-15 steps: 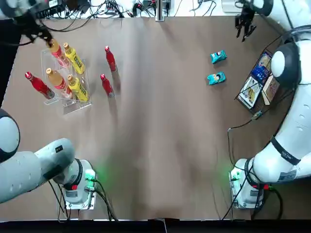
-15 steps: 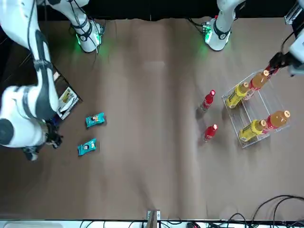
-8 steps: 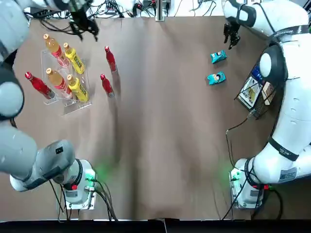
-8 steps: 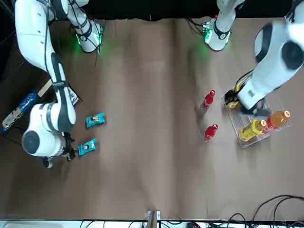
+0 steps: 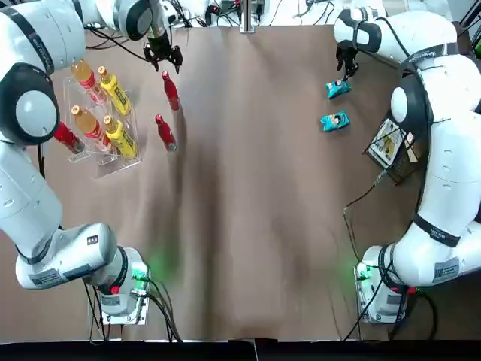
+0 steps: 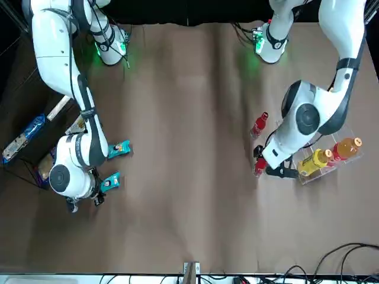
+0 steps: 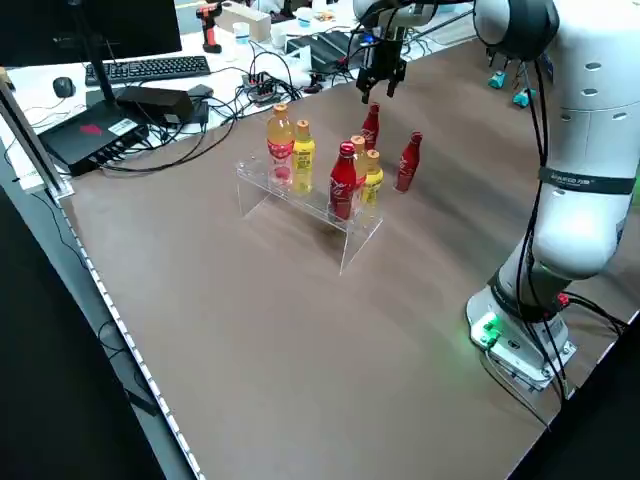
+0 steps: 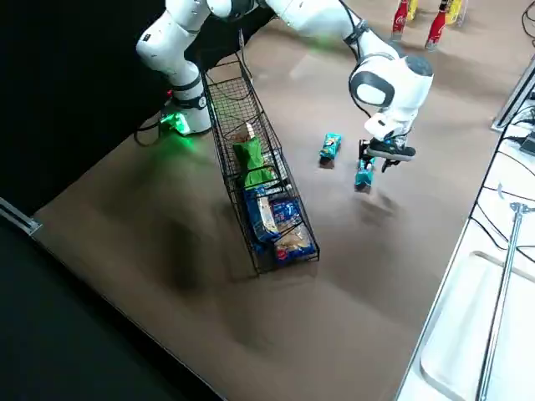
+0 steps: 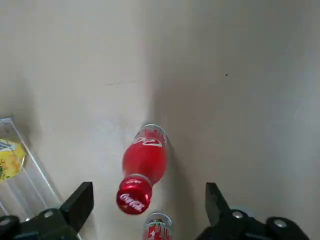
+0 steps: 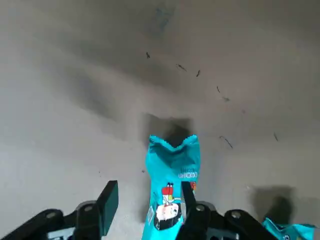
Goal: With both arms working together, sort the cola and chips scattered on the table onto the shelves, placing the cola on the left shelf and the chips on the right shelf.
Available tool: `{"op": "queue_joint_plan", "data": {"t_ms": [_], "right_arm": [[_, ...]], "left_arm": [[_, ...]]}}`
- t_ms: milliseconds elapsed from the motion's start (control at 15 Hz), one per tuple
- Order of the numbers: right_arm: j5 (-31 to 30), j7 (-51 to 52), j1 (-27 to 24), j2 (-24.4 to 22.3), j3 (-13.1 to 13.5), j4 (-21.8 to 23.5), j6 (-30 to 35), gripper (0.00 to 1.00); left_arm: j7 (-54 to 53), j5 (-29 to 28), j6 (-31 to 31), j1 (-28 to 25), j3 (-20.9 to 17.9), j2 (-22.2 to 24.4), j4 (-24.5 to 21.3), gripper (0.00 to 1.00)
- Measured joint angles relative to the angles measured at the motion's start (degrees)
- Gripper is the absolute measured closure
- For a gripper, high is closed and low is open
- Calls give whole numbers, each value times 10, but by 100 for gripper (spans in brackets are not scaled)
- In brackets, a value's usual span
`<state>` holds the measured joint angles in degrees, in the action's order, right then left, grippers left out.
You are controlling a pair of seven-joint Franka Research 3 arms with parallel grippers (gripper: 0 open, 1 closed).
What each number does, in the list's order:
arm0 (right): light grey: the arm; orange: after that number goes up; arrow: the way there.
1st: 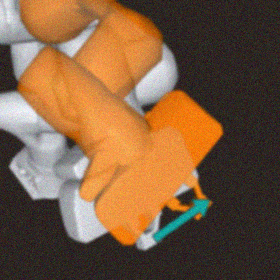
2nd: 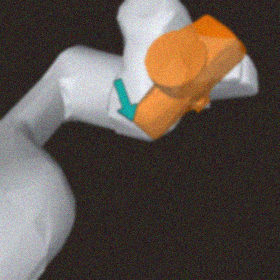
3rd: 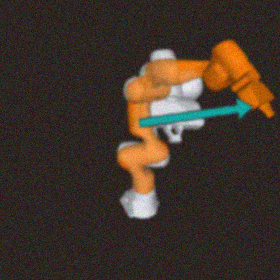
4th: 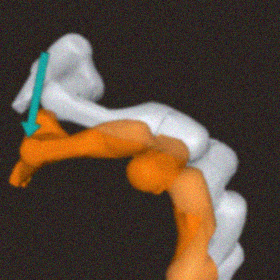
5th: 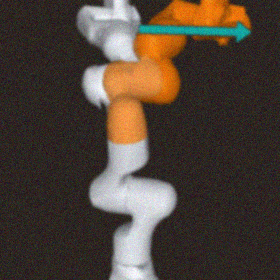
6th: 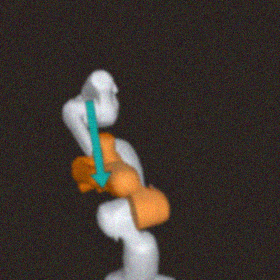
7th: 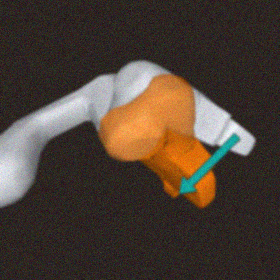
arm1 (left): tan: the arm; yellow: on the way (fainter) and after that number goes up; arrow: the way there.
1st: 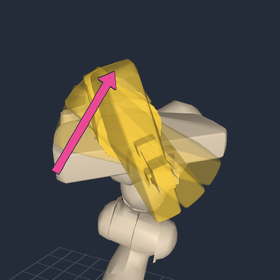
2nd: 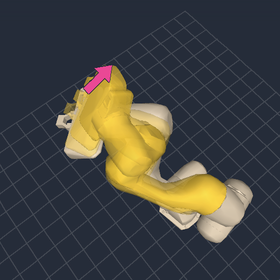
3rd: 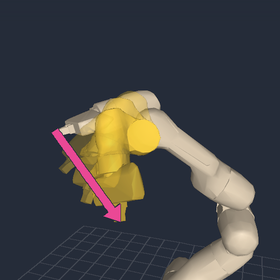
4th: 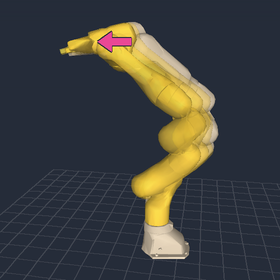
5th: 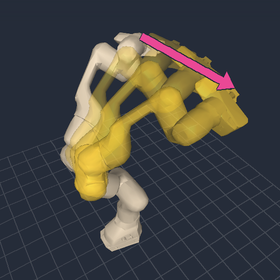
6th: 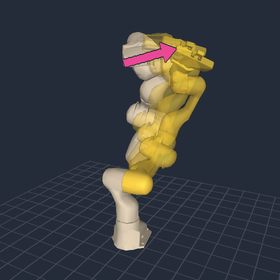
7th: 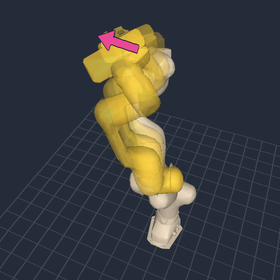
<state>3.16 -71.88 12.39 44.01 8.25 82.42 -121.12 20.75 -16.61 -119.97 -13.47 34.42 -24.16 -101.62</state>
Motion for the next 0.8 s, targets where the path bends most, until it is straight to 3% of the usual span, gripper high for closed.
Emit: {"op": "queue_joint_plan", "data": {"t_ms": [133, 400, 533, 600, 667, 800], "right_arm": [[0, 0, 0, 3, 0, 0, 0, 41], [0, 0, 4, 12, -1, 16, 2, 42], [-1, -8, 6, 15, -1, 18, 2, 44], [-1, -17, 7, 14, -1, 18, 2, 53], [-1, -37, 9, 13, 0, 15, 1, 74], [-1, -46, 9, 12, 1, 13, 1, 89]], "left_arm": [[10, -3, -1, 3, 0, -9, 1, 3], [23, -8, 0, 7, 0, -17, 2, 42], [24, -8, 1, 7, -2, -17, 2, 45], [24, -8, 1, 6, -2, -17, 2, 53], [24, -8, 1, 6, -3, -17, 2, 55], [24, -8, 3, 6, -3, -17, 2, 56]]}}
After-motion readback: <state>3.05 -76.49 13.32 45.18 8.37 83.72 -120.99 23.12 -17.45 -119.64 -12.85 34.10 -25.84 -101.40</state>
